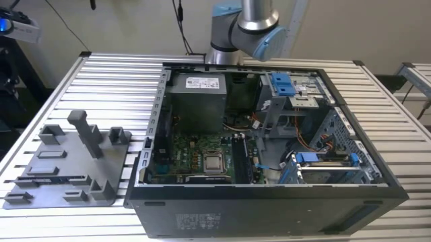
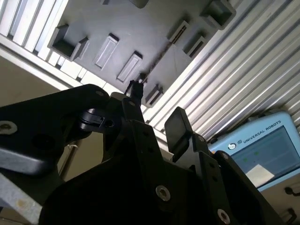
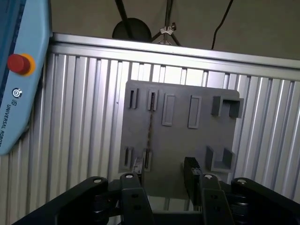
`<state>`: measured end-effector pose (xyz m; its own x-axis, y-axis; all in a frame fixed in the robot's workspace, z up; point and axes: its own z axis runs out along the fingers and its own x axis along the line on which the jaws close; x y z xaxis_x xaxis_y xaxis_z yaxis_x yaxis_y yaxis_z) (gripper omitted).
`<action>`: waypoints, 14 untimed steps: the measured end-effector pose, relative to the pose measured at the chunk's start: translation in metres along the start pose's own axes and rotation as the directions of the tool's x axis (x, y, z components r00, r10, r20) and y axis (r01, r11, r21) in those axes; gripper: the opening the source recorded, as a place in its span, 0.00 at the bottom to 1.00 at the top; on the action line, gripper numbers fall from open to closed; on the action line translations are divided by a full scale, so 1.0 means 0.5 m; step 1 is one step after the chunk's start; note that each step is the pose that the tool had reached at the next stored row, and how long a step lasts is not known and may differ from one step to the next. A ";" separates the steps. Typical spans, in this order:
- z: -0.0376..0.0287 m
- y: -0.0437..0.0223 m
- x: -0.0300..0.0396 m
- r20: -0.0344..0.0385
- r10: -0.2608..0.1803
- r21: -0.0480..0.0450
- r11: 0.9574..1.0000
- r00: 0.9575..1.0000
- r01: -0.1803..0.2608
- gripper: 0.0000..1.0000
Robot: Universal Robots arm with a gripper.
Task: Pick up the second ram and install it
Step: 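Pick up the second ram and move it above second insertion slot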
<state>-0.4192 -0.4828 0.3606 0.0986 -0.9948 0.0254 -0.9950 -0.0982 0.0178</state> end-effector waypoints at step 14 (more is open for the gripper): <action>0.037 -0.001 -0.001 0.006 0.000 -0.001 1.000 1.000 0.000 0.48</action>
<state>-0.4192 -0.4828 0.3422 0.0988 -0.9949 0.0198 -0.9950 -0.0984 0.0184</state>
